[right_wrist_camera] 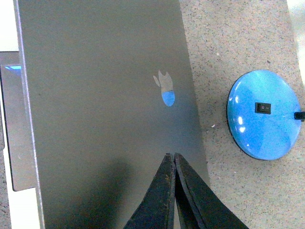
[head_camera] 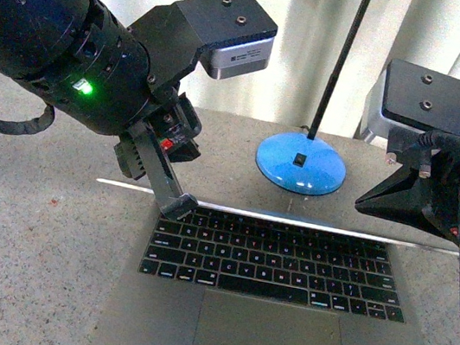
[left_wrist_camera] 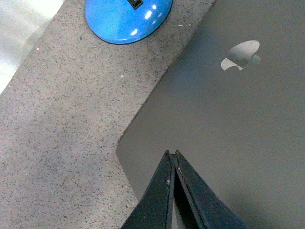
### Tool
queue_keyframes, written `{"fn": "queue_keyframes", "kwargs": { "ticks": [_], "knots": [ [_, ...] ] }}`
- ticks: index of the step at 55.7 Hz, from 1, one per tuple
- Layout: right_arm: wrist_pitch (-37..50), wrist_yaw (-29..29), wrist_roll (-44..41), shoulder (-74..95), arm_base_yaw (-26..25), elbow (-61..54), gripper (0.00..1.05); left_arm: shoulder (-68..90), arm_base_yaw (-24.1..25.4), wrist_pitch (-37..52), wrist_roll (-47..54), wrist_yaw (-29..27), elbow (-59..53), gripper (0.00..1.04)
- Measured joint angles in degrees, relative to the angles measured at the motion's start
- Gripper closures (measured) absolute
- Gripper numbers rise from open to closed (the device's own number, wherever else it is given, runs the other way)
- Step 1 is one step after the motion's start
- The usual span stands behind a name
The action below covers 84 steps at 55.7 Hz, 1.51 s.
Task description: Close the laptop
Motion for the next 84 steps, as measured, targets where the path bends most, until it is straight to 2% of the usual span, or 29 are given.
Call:
{"fn": "queue_keyframes", "kwargs": {
  "ticks": [84],
  "knots": [
    [4.8, 1.0, -2.3, 5.4, 0.9, -4.5, 1.02, 4.7, -0.8, 7.9, -3.2, 2.7, -8.1, 1.01]
  ]
}}
